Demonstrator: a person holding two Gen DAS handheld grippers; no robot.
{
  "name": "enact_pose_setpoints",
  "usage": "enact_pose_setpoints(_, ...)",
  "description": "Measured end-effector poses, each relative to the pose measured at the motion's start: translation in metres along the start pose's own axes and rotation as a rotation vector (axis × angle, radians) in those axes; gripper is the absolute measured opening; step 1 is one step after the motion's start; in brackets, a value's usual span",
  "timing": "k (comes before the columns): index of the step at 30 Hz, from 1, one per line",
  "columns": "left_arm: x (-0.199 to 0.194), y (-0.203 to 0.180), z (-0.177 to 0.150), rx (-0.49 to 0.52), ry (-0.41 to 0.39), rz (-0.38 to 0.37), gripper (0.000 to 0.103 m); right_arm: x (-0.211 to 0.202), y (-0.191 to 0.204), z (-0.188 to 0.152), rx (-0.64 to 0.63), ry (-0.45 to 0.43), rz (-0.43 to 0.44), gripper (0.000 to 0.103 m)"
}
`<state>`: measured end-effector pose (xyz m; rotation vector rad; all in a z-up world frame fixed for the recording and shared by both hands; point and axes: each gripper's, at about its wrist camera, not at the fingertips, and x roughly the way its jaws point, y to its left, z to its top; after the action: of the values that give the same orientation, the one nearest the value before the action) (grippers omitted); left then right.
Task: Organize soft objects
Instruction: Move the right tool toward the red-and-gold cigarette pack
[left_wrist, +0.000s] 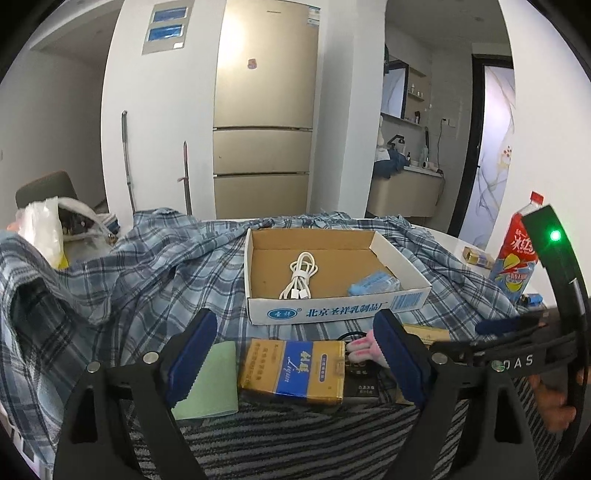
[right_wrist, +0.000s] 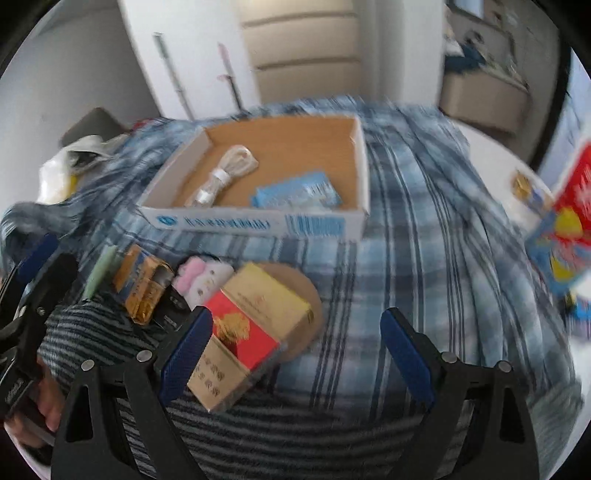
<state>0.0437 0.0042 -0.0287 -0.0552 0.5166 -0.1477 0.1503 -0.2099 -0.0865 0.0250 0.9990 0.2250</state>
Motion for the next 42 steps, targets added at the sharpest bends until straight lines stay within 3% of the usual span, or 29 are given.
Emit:
enact_pose_setpoints(3,0.002,0.001,-0.001,-0.003,0.007,0.002,0.088,0.004,0.004,-0.003,0.071,0.050,0.033,0.092)
enact_pose_setpoints(6,0.000,0.002,-0.001,-0.007,-0.003,0.012,0.088,0.003,0.014,-0.005,0.117,0.042,0.024,0.092)
enact_pose_setpoints(11,-0.005,0.012,-0.002,-0.057,-0.029,0.056,0.088,0.001,0.040,-0.011,0.084,-0.001,-0.037,0.092)
enact_pose_setpoints(14,-0.009,0.019,-0.002,-0.091,-0.049,0.056,0.088,-0.004,0.049,-0.018,0.083,-0.071,-0.082,0.092)
enact_pose_setpoints(18,-0.007,0.016,-0.001,-0.072,-0.040,0.062,0.088,0.005,0.061,-0.022,0.035,-0.060,-0.135,0.092)
enact_pose_setpoints(22,-0.009,0.014,-0.002,-0.069,-0.045,0.064,0.088,0.006,0.059,-0.032,0.077,-0.098,-0.188,0.092)
enact_pose_setpoints(32,-0.009,0.019,-0.001,-0.098,-0.040,0.058,0.088,0.003,0.037,-0.045,0.145,-0.064,-0.107,0.092)
enact_pose_setpoints(35,-0.010,0.019,-0.001,-0.099,-0.045,0.059,0.088,0.000,0.034,-0.048,0.144,-0.059,-0.072,0.087)
enact_pose_setpoints(42,-0.009,0.019,-0.002,-0.106,-0.038,0.041,0.088,0.001,0.038,-0.039,0.142,-0.096,-0.111,0.082)
